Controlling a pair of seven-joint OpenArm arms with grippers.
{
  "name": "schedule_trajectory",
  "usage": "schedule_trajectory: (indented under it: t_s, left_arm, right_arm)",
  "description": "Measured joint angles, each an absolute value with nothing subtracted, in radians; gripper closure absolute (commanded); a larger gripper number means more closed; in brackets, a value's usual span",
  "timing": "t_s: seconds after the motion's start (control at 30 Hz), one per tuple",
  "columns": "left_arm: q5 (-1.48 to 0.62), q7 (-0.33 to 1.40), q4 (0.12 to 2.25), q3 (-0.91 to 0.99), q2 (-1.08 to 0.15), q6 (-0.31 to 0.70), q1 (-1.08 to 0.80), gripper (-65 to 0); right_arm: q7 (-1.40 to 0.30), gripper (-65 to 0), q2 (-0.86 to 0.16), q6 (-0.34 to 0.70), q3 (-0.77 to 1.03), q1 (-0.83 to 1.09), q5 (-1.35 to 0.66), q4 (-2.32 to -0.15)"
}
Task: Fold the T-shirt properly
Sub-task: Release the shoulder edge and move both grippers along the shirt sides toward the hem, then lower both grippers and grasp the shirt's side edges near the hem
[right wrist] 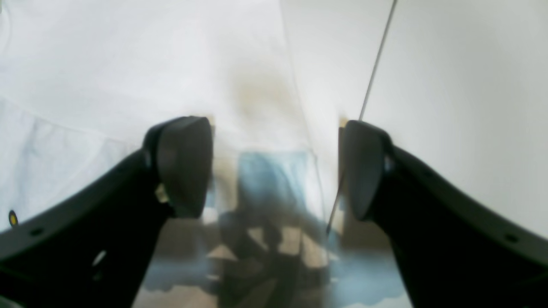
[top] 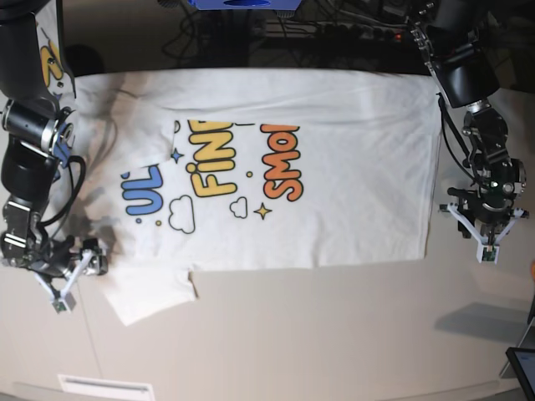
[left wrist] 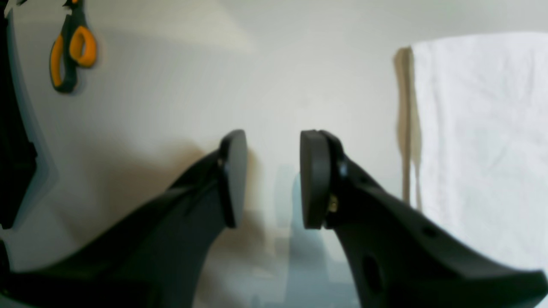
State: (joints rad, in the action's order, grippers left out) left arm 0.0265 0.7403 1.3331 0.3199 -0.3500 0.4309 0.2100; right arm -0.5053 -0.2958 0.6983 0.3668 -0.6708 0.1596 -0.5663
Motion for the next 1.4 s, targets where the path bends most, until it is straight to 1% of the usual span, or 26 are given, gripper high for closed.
schedule_trajectory:
  t_s: [0.07, 0.13, 0.4, 0.43, 0.47, 0.5, 0.57, 0.63, 0.67, 0.73, 0.97, 1.07, 1.1, 1.13, 1.27, 1.3, 1.33, 1.4]
  left_arm:
    - [0.027, 0.74, 1.333, 0.32, -0.35, 0.431, 0.21, -21.5]
    - [0.027, 0.74, 1.333, 0.32, -0.35, 0.431, 0.21, -21.5]
    - [0.027, 0.741, 1.333, 0.32, -0.35, 0.431, 0.21, -21.7]
    - [0.027, 0.74, 1.333, 0.32, -0.35, 0.431, 0.21, -21.7]
    - [0.027, 0.741, 1.333, 0.32, -0.35, 0.431, 0.21, -21.7]
    - [0.027, 0.741, 1.333, 0.32, -0.35, 0.431, 0.21, -21.8]
    - [0.027, 0.742, 1.333, 0.32, -0.35, 0.431, 0.21, -21.8]
    - [0.026, 0.744, 1.332, 0.32, -0.35, 0.431, 0.213, -21.8]
    - [0.026, 0.743, 1.324, 0.32, -0.35, 0.431, 0.216, -21.8]
    - [0.022, 0.741, 1.296, 0.32, -0.35, 0.43, 0.222, -21.8]
    - [0.019, 0.739, 1.192, 0.322, -0.35, 0.431, 0.26, -21.8]
    - [0.019, 0.748, 1.18, 0.322, -0.348, 0.431, 0.263, -22.0]
    - [0.019, 0.747, 1.18, 0.322, -0.349, 0.431, 0.264, -22.0]
    - [0.019, 0.747, 1.18, 0.322, -0.349, 0.431, 0.266, -22.0]
    - [0.019, 0.743, 1.181, 0.322, -0.349, 0.431, 0.269, -22.0]
    - [0.019, 0.744, 1.181, 0.322, -0.349, 0.431, 0.269, -22.0]
    - [0.019, 0.744, 1.181, 0.322, -0.35, 0.431, 0.269, -22.0]
    - [0.019, 0.744, 1.181, 0.322, -0.35, 0.431, 0.269, -22.0]
  right_arm:
    - [-0.506, -37.3, -0.295, 0.699, 0.367, -0.67, 0.16, -0.566]
    - [-0.506, -35.4, -0.296, 0.699, 0.367, -0.67, 0.16, -0.566]
    - [-0.505, -35.0, -0.296, 0.699, 0.367, -0.67, 0.16, -0.566]
    - [-0.505, -33.8, -0.296, 0.699, 0.367, -0.67, 0.16, -0.566]
    - [-0.506, -31.3, -0.296, 0.699, 0.367, -0.67, 0.16, -0.566]
    - [-0.505, -27.0, -0.295, 0.699, 0.367, -0.67, 0.16, -0.566]
    - [-0.506, -16.2, -0.295, 0.698, 0.367, -0.67, 0.16, -0.566]
    - [-0.505, -8.6, -0.295, 0.698, 0.367, -0.67, 0.16, -0.566]
    - [-0.506, -6.7, -0.295, 0.698, 0.367, -0.67, 0.16, -0.566]
    - [-0.505, -6.4, -0.295, 0.698, 0.367, -0.67, 0.16, -0.566]
    - [-0.505, -6.1, -0.293, 0.698, 0.367, -0.67, 0.16, -0.566]
    - [-0.505, -7.5, -0.293, 0.696, 0.368, -0.67, 0.16, -0.566]
    - [-0.505, -9.7, -0.292, 0.696, 0.369, -0.67, 0.16, -0.567]
    - [-0.495, -13.3, -0.292, 0.696, 0.369, -0.67, 0.16, -0.567]
    - [-0.472, -31.5, -0.293, 0.696, 0.369, -0.67, 0.16, -0.567]
    - [-0.472, -35.1, -0.293, 0.696, 0.369, -0.67, 0.16, -0.567]
    - [-0.473, -36.7, -0.293, 0.696, 0.369, -0.67, 0.16, -0.567]
    - [-0.472, -36.4, -0.293, 0.696, 0.369, -0.67, 0.16, -0.567]
